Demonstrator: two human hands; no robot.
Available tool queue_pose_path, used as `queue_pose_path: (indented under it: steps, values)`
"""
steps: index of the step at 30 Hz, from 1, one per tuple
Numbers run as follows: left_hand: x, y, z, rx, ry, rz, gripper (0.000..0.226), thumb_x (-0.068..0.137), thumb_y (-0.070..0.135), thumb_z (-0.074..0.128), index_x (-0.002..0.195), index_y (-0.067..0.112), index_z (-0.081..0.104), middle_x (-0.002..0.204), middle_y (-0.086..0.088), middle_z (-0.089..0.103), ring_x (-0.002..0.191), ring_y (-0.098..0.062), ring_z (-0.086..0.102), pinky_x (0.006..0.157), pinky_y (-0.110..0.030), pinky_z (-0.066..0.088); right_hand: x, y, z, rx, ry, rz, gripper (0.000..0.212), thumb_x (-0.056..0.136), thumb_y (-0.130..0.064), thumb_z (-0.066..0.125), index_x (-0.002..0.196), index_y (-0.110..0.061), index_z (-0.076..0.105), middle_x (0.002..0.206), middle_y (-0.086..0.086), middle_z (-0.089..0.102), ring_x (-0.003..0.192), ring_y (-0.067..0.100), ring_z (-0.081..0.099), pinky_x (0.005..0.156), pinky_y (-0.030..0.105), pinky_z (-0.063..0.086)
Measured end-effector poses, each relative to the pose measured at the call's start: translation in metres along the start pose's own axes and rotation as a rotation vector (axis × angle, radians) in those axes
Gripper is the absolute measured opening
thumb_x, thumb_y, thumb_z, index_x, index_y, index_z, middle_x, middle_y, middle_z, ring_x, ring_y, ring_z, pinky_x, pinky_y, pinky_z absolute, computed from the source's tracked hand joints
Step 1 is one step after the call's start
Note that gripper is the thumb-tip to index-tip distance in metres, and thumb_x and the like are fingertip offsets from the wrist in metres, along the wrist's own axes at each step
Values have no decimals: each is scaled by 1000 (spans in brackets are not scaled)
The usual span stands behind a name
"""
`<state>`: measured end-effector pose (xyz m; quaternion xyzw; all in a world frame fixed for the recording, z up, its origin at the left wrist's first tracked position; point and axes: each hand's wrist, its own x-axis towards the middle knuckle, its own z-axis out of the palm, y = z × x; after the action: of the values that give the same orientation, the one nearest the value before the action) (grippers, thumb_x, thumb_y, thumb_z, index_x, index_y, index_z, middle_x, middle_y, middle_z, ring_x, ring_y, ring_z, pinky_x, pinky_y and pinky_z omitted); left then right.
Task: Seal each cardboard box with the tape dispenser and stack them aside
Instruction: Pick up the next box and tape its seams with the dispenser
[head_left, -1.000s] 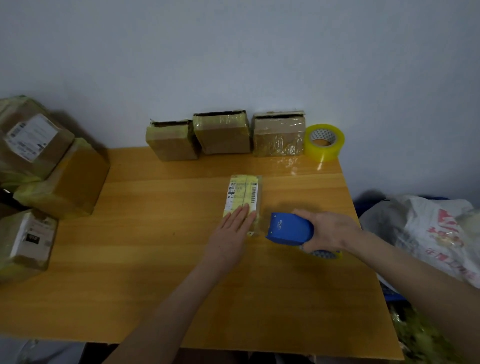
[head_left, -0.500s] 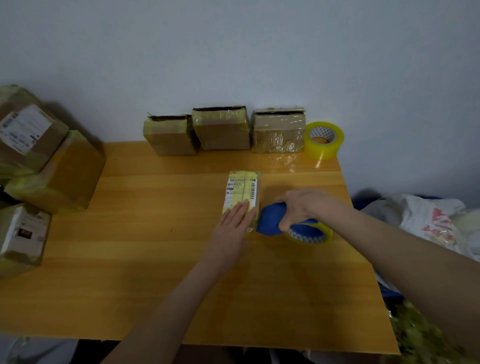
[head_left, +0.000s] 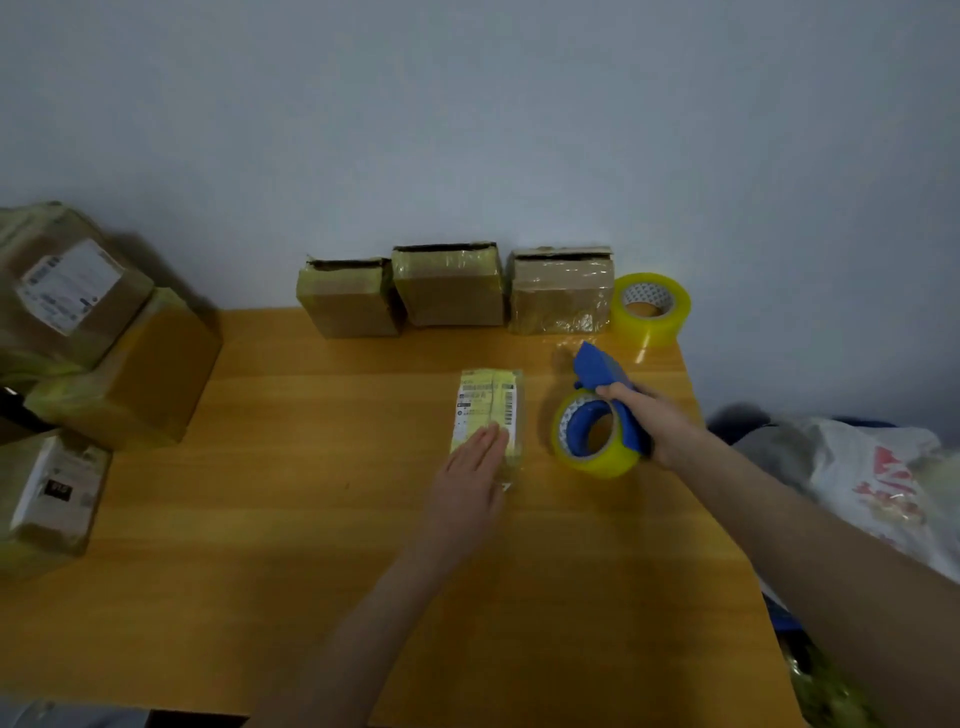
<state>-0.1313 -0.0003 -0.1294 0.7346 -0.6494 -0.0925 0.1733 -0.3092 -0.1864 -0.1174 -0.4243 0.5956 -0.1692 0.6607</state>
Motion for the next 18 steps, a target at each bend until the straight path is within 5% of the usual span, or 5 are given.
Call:
queue_pose_path:
  steps: [3,5,7,12,18]
  values:
    - [5,-6,-20,-195,207,-151,55,95,8,50,147,14,33,154,0,31,136,-11,32,106,-22,30,15,10,12,130,-41,136,59,82,-40,73,132,-15,55,114,12,66,92,29,65,75,42,56]
    - [3,-17,-29,-272,289,-283,48,96,7,49,143,13,41,147,-2,42,129,-8,40,99,-17,35,18,12,19,114,-67,156,61,83,-47,69,131,-12,55,106,11,68,81,25,66,58,35,54]
    - [-3,-26,-33,-323,317,-389,43,97,6,49,139,10,47,140,-6,51,115,-7,50,92,-15,39,15,9,19,3,-44,142,69,84,-56,63,133,-9,52,107,10,65,84,25,64,64,34,51]
    - [-16,-29,-27,-386,362,-482,37,96,7,53,132,9,55,127,-5,61,101,-6,55,88,-22,46,-20,5,22,-633,204,-345,54,95,-43,55,134,-8,48,120,17,60,95,30,58,83,45,47]
    - [1,-11,-12,-449,330,-539,33,99,13,49,130,10,58,100,-6,69,77,-5,55,64,-8,37,-75,45,99,-719,9,-512,63,100,-36,47,152,-11,21,145,7,47,127,24,51,100,34,44]
